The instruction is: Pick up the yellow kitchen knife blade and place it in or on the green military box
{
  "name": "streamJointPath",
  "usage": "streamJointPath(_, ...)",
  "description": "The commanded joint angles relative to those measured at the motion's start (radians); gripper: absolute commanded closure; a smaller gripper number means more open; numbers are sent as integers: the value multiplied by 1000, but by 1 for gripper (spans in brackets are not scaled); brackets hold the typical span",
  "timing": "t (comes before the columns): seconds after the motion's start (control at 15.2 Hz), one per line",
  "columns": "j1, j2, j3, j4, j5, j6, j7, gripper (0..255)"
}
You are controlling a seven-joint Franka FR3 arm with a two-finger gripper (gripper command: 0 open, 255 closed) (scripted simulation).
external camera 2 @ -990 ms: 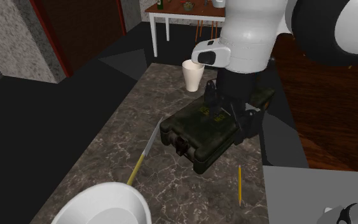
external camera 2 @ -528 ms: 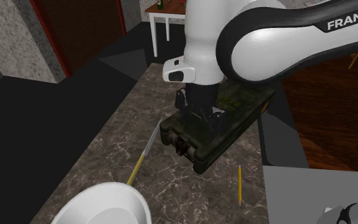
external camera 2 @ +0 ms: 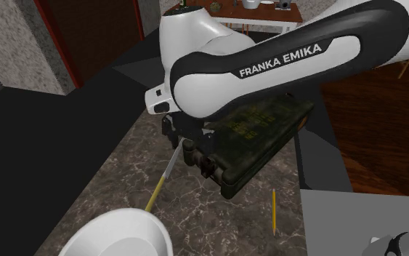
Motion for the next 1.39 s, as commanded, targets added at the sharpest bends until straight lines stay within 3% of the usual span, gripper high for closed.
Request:
streamJointPath(0.0, -17, 84, 15, 62, 37, 14, -97, 0)
streamJointPath(0.26, -61, 243, 63, 215, 87, 15, -251, 0)
streamJointPath(0.79, -70, 294, 80, 181, 114, 96, -271, 0)
streamJointPath(1.32, -70, 294, 80, 181, 113, 96, -271, 0)
